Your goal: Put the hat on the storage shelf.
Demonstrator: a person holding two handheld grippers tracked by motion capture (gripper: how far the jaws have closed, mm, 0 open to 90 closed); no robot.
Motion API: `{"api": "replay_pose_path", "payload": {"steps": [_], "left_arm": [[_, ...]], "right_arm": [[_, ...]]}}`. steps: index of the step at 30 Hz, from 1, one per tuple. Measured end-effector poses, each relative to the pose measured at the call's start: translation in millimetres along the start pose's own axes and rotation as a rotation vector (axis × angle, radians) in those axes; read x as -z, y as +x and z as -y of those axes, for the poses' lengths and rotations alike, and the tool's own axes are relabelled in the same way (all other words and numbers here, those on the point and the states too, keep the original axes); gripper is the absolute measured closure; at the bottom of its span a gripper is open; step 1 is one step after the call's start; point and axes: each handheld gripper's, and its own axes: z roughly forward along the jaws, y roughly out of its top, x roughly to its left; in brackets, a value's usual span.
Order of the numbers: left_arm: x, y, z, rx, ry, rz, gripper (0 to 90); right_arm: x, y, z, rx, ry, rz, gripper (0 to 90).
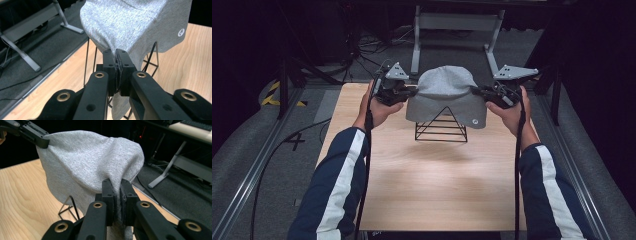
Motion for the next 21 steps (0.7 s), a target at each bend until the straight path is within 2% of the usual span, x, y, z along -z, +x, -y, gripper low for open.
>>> {"api": "replay_pose_path", "payload": {"steps": [2,17,21], "left_arm": [[-6.2,-0.3,7.2,0.005,0.018,0.003,87.0],[-33.9,-7.9,38.3,0.033,0.067,0.028,86.9],[-42.1,-11.9,43.2,0.012,0.093,0.028,86.9]], "right_arm": [[-6.2,0.6,10.3,-0.006,0.018,-0.008,84.2],[-33.3,8.4,56.3,-0.033,0.12,-0.037,84.2],[-40.0,9.4,67.3,-0.047,0.14,-0.044,84.2]]}}
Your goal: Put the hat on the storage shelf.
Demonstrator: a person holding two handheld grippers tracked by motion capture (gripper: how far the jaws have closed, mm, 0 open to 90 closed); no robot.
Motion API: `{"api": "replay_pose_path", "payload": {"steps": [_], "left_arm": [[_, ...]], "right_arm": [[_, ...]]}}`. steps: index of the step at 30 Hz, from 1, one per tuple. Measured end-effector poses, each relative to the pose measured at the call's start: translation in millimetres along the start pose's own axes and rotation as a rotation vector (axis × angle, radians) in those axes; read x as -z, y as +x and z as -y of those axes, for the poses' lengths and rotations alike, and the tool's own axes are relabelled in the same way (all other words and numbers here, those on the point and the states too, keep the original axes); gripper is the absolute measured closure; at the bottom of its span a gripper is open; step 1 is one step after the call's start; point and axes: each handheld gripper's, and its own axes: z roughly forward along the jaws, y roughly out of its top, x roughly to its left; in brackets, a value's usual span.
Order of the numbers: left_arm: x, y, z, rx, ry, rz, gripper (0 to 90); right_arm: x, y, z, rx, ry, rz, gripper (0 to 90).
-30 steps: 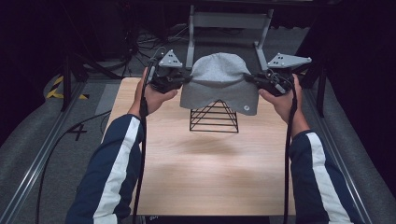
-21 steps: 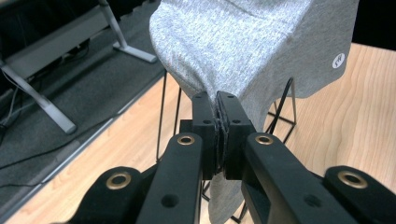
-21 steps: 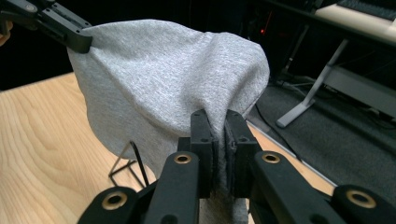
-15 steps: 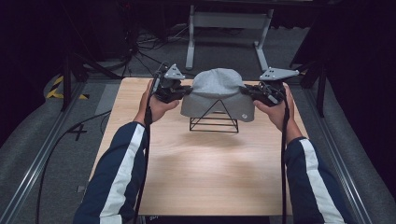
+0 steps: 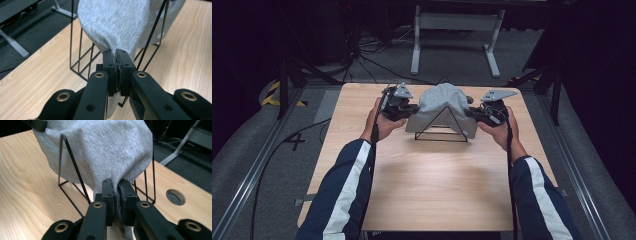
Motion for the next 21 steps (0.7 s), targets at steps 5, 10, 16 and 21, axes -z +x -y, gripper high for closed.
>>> {"api": "replay_pose_path", "payload": {"steps": [5,10,16,21], "left_arm": [[-11.3,-4.6,3.6,-0.022,0.03,0.003,86.9],[-22.7,-8.6,8.6,-0.024,0.051,0.01,86.9],[-39.3,-8.9,20.8,-0.009,0.092,-0.007,87.0],[-47.5,-8.4,27.5,-0.004,0.106,-0.012,87.2]], "right_arm": [[-9.4,-0.6,10.2,-0.009,0.033,-0.001,84.2],[-16.1,-1.8,17.8,-0.025,0.053,-0.002,84.2],[-29.0,-3.7,30.9,-0.042,0.108,0.012,84.2],[-35.4,-4.7,37.4,-0.062,0.12,0.012,84.2]]}}
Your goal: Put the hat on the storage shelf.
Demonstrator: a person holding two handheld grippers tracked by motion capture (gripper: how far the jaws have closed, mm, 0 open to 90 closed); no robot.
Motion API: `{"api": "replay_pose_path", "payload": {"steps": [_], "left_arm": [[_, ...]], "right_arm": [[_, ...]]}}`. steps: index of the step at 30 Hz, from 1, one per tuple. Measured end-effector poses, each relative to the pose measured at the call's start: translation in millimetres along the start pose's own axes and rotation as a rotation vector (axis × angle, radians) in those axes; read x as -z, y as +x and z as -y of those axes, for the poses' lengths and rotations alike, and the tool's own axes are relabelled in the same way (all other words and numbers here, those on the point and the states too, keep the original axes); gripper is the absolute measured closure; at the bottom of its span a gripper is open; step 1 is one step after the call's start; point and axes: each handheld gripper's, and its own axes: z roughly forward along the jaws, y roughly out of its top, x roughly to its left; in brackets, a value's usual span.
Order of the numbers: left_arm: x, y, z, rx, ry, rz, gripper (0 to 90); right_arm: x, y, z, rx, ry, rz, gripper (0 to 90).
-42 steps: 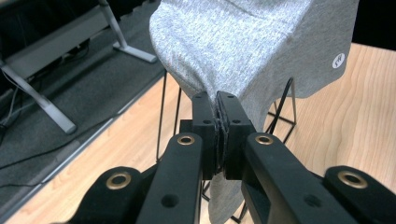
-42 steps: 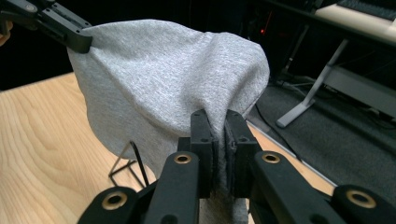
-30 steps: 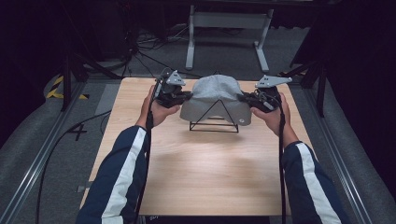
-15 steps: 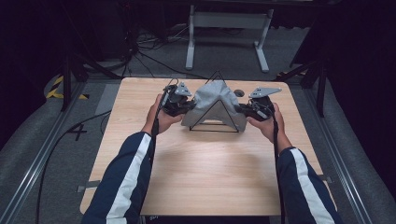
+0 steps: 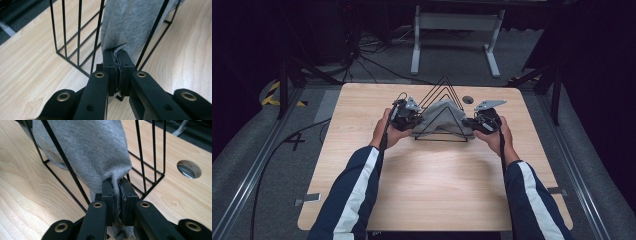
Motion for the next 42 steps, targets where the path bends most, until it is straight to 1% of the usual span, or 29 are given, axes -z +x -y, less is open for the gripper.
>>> {"api": "replay_pose_path", "payload": {"steps": [1,5,6,7,9,10,13,17,19,20,21,22,23,25,27,28,29,32,34,36,37,39,40,42], "left_arm": [[-4.3,0.7,2.5,0.011,0.001,0.001,87.2],[-10.6,0.5,5.3,0.026,0.002,-0.002,87.4],[-11.7,-0.2,5.4,0.026,0.008,0.0,87.4],[-13.1,-0.8,5.6,0.02,0.005,-0.007,87.4],[-14.3,-0.9,5.7,0.017,0.006,-0.011,87.4],[-14.0,-0.9,5.9,0.023,0.008,-0.011,87.4],[-10.6,-0.2,5.5,0.016,0.008,-0.015,87.4],[0.3,0.7,4.2,0.009,0.001,-0.026,86.9],[5.6,1.0,3.6,-0.007,0.007,-0.018,86.8],[6.9,0.4,3.5,-0.01,0.007,-0.021,86.3],[8.8,0.0,3.0,-0.017,0.017,-0.028,85.7],[10.3,-0.4,2.9,-0.019,0.013,-0.034,84.9],[12.5,-0.5,2.7,-0.016,0.015,-0.031,84.1],[17.0,-1.2,2.7,-0.028,0.017,-0.042,80.3],[22.5,-2.8,3.2,-0.029,0.006,-0.046,78.0],[22.5,-2.8,3.2,-0.029,0.006,-0.046,75.3],[29.5,-4.7,2.4,-0.045,0.004,-0.052,74.8],[38.2,-7.6,1.4,-0.072,0.0,-0.059,72.7],[43.2,-9.5,1.4,-0.083,0.001,-0.057,70.4],[48.4,-11.6,2.2,-0.096,0.008,-0.056,66.5],[50.7,-12.7,3.0,-0.096,0.011,-0.057,64.4],[53.4,-13.9,4.3,-0.098,0.019,-0.061,56.1],[56.5,-15.6,7.0,-0.096,0.027,-0.066,56.1],[61.3,-18.2,11.3,-0.096,0.045,-0.074,47.2]], "right_arm": [[-3.7,-0.5,2.5,-0.004,0.008,0.005,84.1],[-8.7,-0.9,5.7,-0.015,0.015,0.009,84.0],[-10.0,-0.5,6.5,-0.013,0.017,0.012,84.0],[-11.2,0.0,7.3,-0.01,0.022,0.016,84.0],[-12.1,0.1,8.4,-0.014,0.017,0.02,84.0],[-12.1,0.0,8.6,-0.014,0.017,0.02,84.0],[-9.8,1.2,7.7,-0.007,0.024,0.025,83.8],[-2.0,2.2,5.2,0.008,0.019,0.034,82.7],[1.2,2.3,4.5,0.011,0.018,0.035,82.0],[3.5,2.5,4.0,0.014,0.019,0.041,80.5],[5.2,2.4,3.7,0.013,0.02,0.043,79.7],[6.3,2.5,3.5,0.012,0.02,0.045,79.4],[7.8,2.8,3.2,0.012,0.019,0.045,79.0],[10.6,3.4,2.7,0.018,0.019,0.054,75.6],[13.8,4.4,1.7,0.018,0.019,0.06,74.3],[16.1,5.3,0.9,0.02,0.014,0.062,72.6],[18.8,6.1,-0.3,0.029,0.014,0.071,70.3],[25.2,8.4,-2.4,0.034,0.006,0.068,66.8],[28.8,9.6,-3.2,0.041,0.008,0.073,64.8],[32.3,10.6,-3.5,0.043,0.014,0.066,60.0],[33.8,11.3,-3.4,0.04,0.02,0.065,57.7],[35.3,11.7,-2.8,0.042,0.027,0.067,56.6],[37.4,12.2,-1.8,0.041,0.024,0.064,55.5],[41.5,13.3,-0.3,0.048,0.034,0.065,51.5]]}}
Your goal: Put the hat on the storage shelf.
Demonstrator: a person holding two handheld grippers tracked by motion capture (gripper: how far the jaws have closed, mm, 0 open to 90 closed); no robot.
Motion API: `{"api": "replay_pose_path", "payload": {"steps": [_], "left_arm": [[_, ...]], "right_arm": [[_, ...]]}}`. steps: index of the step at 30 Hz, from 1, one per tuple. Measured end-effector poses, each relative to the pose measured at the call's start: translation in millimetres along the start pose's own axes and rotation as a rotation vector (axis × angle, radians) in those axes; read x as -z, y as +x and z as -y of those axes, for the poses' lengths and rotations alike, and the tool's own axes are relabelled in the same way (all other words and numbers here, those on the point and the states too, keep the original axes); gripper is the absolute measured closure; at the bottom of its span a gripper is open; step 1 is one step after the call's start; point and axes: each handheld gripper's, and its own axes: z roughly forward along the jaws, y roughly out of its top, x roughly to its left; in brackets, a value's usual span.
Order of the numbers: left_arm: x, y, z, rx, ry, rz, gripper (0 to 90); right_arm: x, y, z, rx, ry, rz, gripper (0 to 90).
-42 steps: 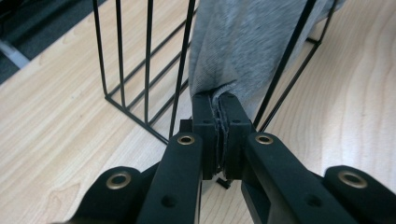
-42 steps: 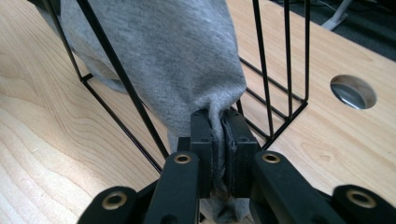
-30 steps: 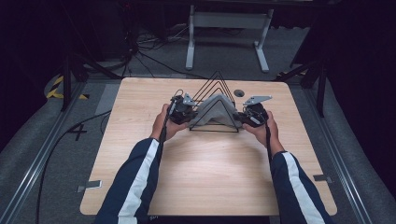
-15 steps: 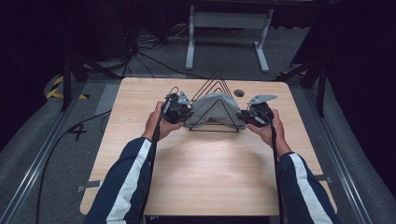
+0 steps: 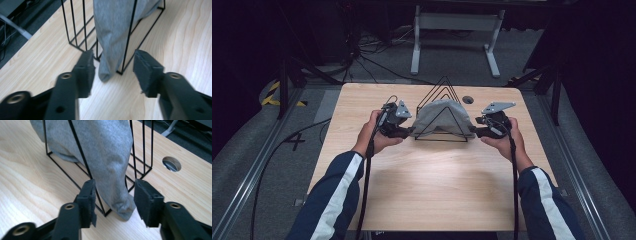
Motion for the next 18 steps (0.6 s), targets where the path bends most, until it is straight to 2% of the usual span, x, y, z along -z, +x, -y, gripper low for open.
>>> {"api": "replay_pose_path", "payload": {"steps": [1,3,8,10,13,18], "left_arm": [[1.9,-1.3,2.2,0.001,0.002,-0.012,43.8],[4.6,-1.5,4.2,-0.002,0.007,-0.007,39.2],[20.0,-5.8,16.8,0.007,0.028,-0.01,32.2],[25.4,-9.3,21.4,-0.014,0.045,-0.022,29.4],[31.3,-14.1,29.9,-0.026,0.058,-0.008,25.3],[39.6,-21.7,44.9,-0.065,0.083,-0.032,24.2]], "right_arm": [[1.8,0.4,0.7,0.003,0.009,0.0,50.3],[3.4,0.6,1.2,0.007,0.012,0.002,48.5],[11.8,4.0,4.5,0.008,0.029,0.027,39.5],[15.6,7.0,7.0,0.015,0.031,0.035,35.3],[20.2,10.3,9.9,0.023,0.038,0.04,32.8],[26.7,15.8,13.7,0.053,0.056,0.046,29.6]]}}
